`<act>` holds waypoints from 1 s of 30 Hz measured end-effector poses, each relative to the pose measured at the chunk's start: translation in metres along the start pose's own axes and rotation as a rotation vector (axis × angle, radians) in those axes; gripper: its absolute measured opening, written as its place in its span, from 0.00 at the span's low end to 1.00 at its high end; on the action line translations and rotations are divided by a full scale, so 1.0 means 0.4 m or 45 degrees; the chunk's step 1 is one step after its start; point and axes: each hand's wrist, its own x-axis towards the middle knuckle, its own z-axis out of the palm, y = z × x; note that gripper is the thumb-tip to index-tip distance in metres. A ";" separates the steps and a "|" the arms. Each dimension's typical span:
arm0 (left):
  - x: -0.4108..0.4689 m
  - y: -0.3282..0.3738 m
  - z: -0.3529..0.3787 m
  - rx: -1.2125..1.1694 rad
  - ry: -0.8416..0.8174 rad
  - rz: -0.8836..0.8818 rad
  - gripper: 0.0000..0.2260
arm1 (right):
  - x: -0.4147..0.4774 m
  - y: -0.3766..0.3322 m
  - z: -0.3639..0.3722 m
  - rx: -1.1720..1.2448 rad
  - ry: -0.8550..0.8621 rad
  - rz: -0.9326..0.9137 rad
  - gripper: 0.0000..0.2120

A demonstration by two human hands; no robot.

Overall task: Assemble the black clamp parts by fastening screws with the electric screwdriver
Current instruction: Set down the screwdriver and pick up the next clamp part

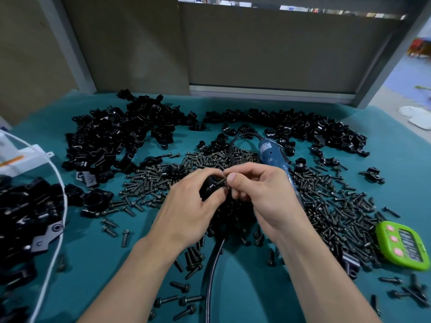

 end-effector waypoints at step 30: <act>0.002 -0.005 0.005 0.206 -0.060 0.020 0.05 | -0.001 -0.004 -0.001 -0.898 -0.096 -0.217 0.07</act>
